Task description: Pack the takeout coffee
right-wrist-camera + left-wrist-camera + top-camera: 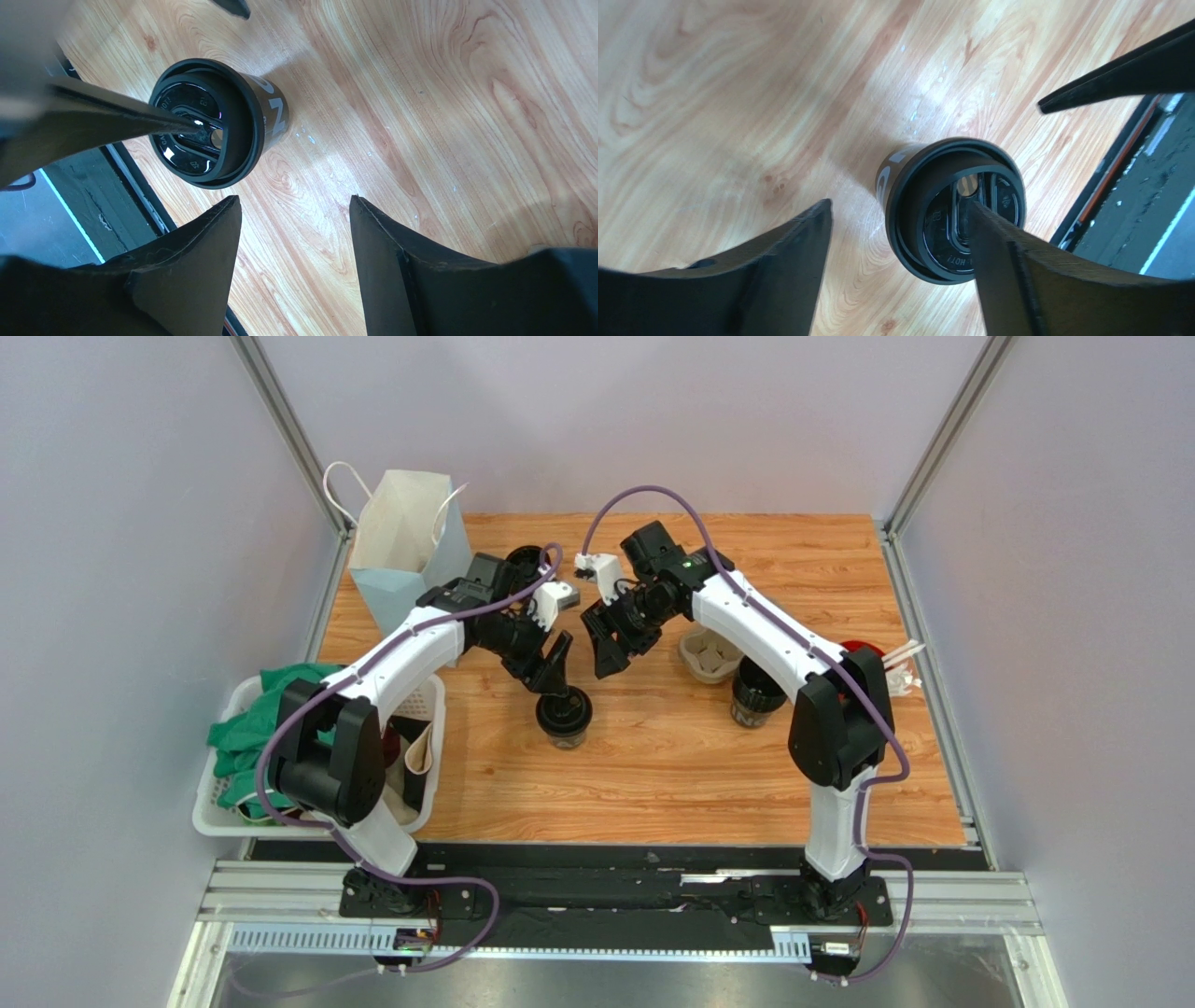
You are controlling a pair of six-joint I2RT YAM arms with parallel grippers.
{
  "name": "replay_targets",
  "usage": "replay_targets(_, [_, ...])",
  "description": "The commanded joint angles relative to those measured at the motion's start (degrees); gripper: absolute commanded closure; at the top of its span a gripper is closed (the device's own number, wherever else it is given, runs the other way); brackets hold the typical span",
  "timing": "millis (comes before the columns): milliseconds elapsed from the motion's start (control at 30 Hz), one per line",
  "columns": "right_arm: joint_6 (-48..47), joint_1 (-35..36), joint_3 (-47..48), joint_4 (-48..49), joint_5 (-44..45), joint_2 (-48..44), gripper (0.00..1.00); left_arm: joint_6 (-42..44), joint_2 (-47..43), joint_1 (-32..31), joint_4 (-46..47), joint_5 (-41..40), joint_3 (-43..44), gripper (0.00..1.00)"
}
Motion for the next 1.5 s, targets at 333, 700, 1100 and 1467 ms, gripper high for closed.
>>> replay_targets(333, [0.9, -0.3, 2.3, 2.0, 1.7, -5.3, 0.39, -2.1, -9.7, 7.1, -7.1, 8.3, 22.3, 0.04])
replay_targets(700, [1.9, 4.3, 2.4, 4.9, 9.0, -4.0, 0.40, -3.9, -13.7, 16.7, -9.3, -4.1, 25.4, 0.02])
replay_targets(1100, [5.5, 8.2, -0.7, 5.4, 11.8, -2.3, 0.50, -6.2, -18.3, 24.4, -4.3, -8.2, 19.3, 0.01])
replay_targets(1467, [5.0, 12.5, -1.6, 5.4, 16.2, 0.2, 0.56, -6.6, -19.8, 24.4, -2.6, -9.7, 16.8, 0.01])
